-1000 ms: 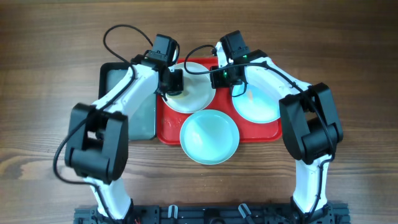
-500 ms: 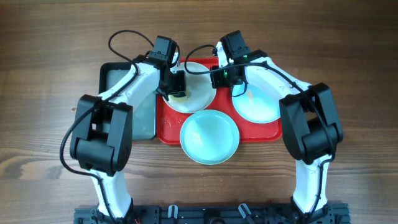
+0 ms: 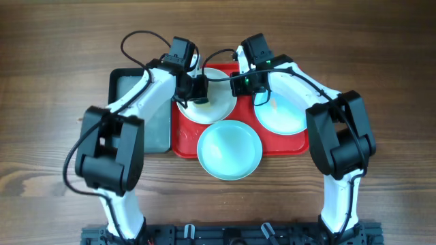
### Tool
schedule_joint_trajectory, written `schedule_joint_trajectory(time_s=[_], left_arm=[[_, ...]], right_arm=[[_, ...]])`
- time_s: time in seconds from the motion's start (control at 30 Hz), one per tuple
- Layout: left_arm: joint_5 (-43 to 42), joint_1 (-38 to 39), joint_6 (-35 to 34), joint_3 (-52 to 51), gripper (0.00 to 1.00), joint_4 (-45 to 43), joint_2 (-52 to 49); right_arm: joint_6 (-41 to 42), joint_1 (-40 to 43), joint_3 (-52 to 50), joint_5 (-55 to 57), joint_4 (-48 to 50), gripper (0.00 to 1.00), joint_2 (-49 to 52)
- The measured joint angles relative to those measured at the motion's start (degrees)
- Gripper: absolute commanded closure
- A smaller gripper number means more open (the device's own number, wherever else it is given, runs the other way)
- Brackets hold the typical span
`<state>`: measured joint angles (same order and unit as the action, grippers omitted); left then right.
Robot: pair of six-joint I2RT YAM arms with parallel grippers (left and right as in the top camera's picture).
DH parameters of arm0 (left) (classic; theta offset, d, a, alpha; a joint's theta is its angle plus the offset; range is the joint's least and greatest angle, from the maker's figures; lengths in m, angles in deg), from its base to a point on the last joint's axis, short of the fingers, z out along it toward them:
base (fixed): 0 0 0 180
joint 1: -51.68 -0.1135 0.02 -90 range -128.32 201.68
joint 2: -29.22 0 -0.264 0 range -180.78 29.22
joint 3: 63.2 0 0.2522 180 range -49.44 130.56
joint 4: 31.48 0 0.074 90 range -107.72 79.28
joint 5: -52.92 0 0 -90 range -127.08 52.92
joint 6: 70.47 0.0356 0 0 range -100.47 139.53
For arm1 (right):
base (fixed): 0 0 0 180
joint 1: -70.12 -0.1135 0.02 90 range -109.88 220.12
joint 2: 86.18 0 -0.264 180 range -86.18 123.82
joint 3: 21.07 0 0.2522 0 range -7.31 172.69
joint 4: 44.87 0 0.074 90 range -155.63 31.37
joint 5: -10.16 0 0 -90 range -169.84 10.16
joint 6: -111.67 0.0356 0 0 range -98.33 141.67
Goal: Clean dirty plates on tray and stack at the side
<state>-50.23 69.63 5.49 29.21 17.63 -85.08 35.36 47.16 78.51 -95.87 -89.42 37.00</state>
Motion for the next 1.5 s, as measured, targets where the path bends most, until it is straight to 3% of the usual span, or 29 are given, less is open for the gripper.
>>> schedule_joint_trajectory(time_s=[0.2, 0.5, 0.8, 1.3, 1.5], left_arm=[[4.2, 0.1, 0.0, 1.2, 0.96, 0.3, 5.4], [7.2, 0.1, 0.0, 1.3, 0.96, 4.5, 5.4], [8.9, 0.1, 0.0, -3.2, 0.96, 2.2, 5.4], [10.3, 0.1, -3.3, -5.2, 0.96, -0.2, 2.4], [7.1, -0.1, -4.8, -5.1, 0.96, -1.2, 1.2]], right_arm=[[0.0, 0.0, 0.0, 0.0, 0.0, 0.96, 0.0], [0.0, 0.0, 0.0, 0.0, 0.0, 0.96, 0.0], [0.0, 0.0, 0.0, 0.0, 0.0, 0.96, 0.0], [0.0, 0.0, 0.0, 0.0, 0.0, 0.96, 0.0], [0.0, 0.0, 0.0, 0.0, 0.0, 0.96, 0.0]])
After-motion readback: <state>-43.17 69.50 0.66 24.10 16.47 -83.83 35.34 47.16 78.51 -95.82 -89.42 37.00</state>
